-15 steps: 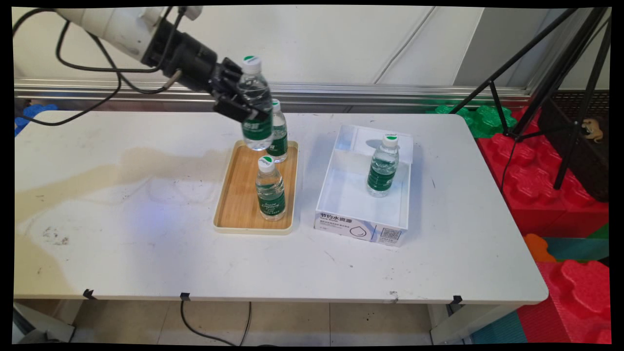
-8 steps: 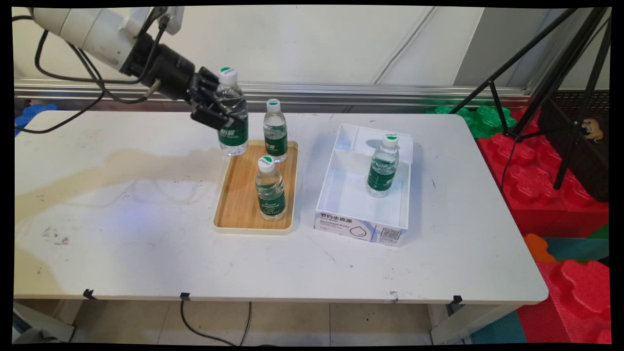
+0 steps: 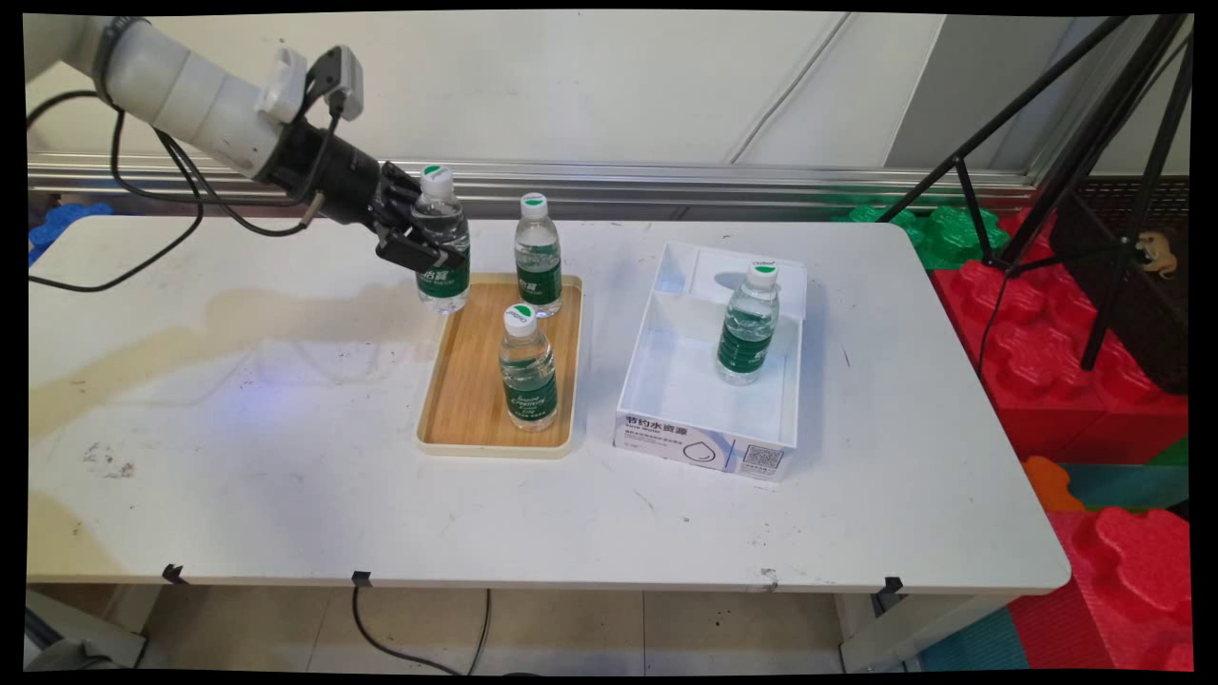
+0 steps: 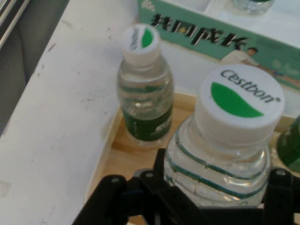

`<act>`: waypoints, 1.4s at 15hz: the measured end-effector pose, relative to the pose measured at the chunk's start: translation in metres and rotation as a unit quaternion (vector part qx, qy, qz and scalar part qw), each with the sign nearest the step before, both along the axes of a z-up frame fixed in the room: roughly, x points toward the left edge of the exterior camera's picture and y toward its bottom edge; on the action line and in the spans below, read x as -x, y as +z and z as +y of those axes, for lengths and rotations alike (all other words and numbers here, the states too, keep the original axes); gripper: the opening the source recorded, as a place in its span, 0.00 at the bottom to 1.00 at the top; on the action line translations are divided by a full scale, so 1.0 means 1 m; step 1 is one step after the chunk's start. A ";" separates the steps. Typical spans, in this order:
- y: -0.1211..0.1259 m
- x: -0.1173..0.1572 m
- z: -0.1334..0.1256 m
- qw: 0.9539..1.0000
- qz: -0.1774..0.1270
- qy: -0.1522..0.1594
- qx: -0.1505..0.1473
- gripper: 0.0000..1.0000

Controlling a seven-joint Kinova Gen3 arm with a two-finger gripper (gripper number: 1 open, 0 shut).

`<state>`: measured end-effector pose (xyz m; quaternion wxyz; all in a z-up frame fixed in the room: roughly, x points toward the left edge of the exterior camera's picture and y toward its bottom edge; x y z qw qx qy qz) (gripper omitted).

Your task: Place the picked object on the tray

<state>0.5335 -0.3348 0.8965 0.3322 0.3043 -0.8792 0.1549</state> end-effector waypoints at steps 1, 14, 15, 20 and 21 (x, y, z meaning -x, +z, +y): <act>-0.006 -0.003 -0.003 1.000 -0.001 0.004 0.001 0.00; -0.058 -0.019 -0.038 1.000 0.000 0.026 0.016 0.00; -0.061 -0.019 -0.040 1.000 0.001 0.025 0.016 0.00; -0.075 -0.028 -0.040 0.999 0.003 0.028 0.017 0.00; -0.077 -0.027 -0.042 0.999 0.004 0.027 0.017 0.00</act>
